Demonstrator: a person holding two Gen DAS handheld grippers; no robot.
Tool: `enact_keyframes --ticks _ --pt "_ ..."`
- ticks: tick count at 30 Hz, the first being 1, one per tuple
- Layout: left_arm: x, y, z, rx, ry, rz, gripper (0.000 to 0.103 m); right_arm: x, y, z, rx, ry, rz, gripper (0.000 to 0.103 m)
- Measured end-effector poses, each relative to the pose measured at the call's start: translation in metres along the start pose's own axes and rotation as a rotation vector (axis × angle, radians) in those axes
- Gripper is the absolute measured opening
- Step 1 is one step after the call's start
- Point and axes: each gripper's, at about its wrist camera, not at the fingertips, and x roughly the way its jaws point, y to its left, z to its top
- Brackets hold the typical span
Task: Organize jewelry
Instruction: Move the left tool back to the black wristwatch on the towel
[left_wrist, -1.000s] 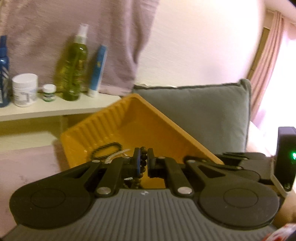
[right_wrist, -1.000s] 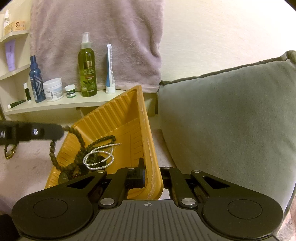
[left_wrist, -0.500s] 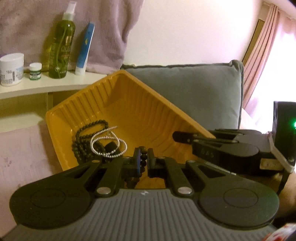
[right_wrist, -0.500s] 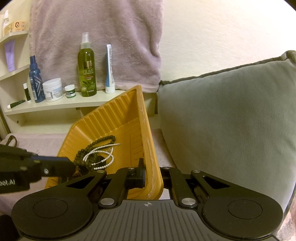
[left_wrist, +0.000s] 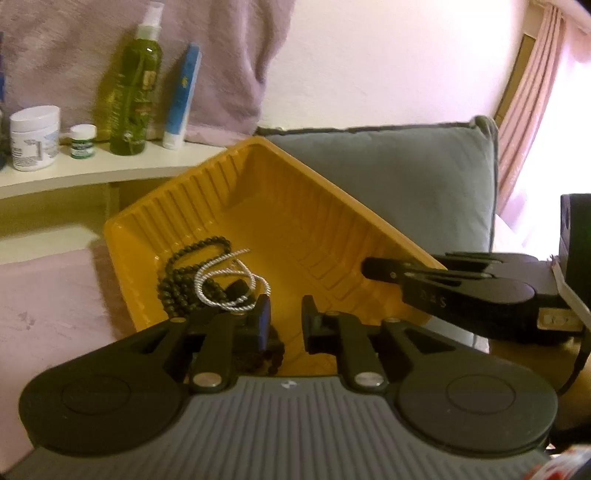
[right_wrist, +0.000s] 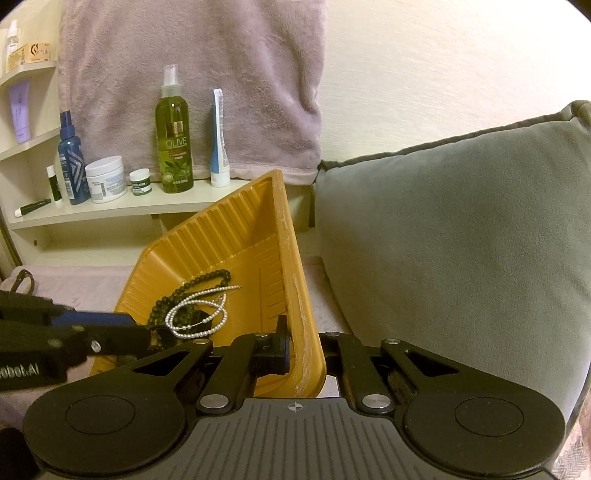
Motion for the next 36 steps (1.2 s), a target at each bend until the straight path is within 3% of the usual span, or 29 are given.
enact_keyframes --ticks 8,16,25,31,36 --pt "-0.025 0.030 0.009 -0.043 -0.068 0.105 0.019 0.000 0.000 0.000 0.000 0.000 0.000 0.006" --pt "-0.063 0.072 0.013 -0.067 -0.138 0.323 0.028 0.000 0.000 0.000 -0.002 0.000 -0.001 0.006" --pt "-0.090 0.110 0.001 -0.077 -0.159 0.529 0.039 0.001 0.000 0.001 -0.007 0.000 -0.003 0.006" --pt "-0.106 0.133 -0.012 -0.083 -0.167 0.622 0.059 0.001 0.000 0.000 -0.009 0.000 -0.003 0.006" --pt "-0.111 0.148 -0.019 -0.092 -0.153 0.667 0.069 0.001 0.001 0.000 -0.011 0.001 -0.004 0.006"
